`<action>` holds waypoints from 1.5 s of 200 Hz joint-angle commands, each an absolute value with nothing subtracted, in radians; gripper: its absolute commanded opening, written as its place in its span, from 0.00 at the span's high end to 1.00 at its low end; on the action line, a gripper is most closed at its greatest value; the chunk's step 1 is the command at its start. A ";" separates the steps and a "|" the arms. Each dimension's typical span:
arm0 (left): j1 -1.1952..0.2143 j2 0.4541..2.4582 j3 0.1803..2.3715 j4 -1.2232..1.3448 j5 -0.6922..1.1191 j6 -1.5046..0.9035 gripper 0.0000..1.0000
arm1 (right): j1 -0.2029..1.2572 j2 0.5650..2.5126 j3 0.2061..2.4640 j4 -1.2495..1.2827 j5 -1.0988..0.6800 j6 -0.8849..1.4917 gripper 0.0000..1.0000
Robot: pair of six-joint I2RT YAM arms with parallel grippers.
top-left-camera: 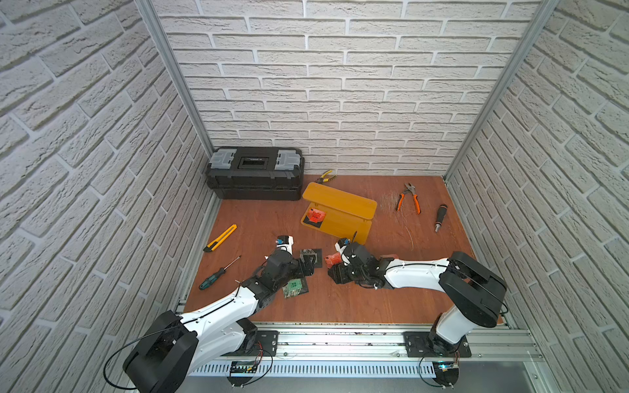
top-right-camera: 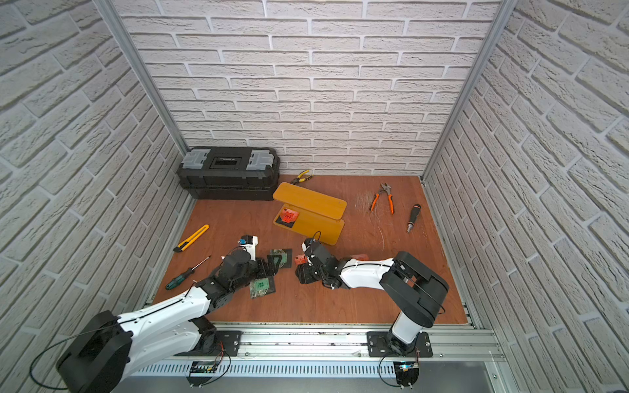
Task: Place the tea bags on the shelf by color
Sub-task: Pick up the tea bag from the center of the board.
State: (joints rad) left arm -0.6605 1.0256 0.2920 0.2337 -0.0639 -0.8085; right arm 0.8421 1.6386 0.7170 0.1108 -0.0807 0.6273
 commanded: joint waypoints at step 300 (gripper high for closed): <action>-0.850 1.248 0.368 0.355 -0.064 -0.890 0.08 | 0.736 1.557 0.744 -0.072 -0.103 0.546 0.48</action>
